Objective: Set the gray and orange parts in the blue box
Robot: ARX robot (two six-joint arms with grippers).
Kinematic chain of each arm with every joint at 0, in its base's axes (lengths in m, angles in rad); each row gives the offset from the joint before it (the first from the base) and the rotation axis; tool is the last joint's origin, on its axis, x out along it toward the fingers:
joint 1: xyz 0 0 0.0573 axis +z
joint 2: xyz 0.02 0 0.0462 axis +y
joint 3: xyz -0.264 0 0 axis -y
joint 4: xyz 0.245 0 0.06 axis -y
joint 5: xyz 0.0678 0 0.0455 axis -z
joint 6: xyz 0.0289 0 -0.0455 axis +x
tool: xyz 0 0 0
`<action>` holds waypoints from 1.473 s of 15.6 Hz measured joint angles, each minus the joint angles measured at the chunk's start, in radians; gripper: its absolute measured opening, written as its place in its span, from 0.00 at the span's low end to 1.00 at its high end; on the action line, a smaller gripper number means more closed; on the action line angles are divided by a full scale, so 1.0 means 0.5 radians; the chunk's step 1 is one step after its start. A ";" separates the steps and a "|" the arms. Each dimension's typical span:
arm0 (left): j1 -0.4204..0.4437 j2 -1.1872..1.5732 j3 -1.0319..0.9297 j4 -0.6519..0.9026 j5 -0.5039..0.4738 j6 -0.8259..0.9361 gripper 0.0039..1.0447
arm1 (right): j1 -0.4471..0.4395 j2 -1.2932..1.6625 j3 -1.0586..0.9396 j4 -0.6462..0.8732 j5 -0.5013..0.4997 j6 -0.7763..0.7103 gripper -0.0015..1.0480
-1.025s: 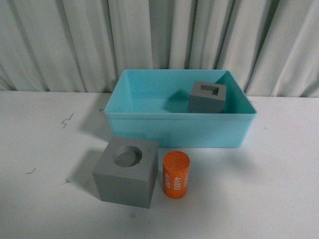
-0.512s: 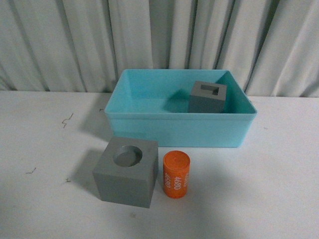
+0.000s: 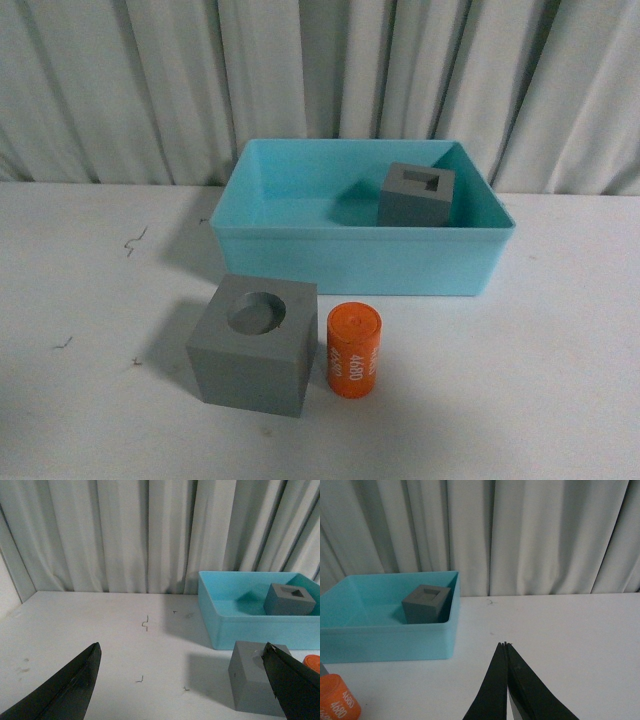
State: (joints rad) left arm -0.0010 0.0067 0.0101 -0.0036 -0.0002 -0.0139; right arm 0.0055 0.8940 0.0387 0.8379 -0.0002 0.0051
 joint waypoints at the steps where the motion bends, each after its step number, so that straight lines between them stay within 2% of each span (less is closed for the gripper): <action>1: 0.000 0.000 0.000 0.000 0.000 0.000 0.94 | 0.000 -0.113 -0.011 -0.089 0.000 0.000 0.02; 10: 0.000 0.000 0.000 0.000 0.000 0.000 0.94 | 0.000 -0.972 -0.054 -0.860 0.000 0.000 0.02; 20: 0.000 0.000 0.000 0.000 0.000 0.000 0.94 | 0.000 -1.445 -0.054 -1.331 0.000 0.000 0.02; 22: 0.000 0.000 0.000 -0.001 -0.002 0.000 0.94 | -0.002 -1.772 -0.053 -1.679 0.000 -0.002 0.02; 23: 0.000 0.000 0.000 0.001 0.002 0.000 0.94 | -0.002 -1.778 -0.047 -1.663 0.002 -0.003 0.02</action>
State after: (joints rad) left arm -0.0010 0.0067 0.0101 -0.0032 0.0006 -0.0139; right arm 0.0044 0.0051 0.0154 0.0063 0.0010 0.0036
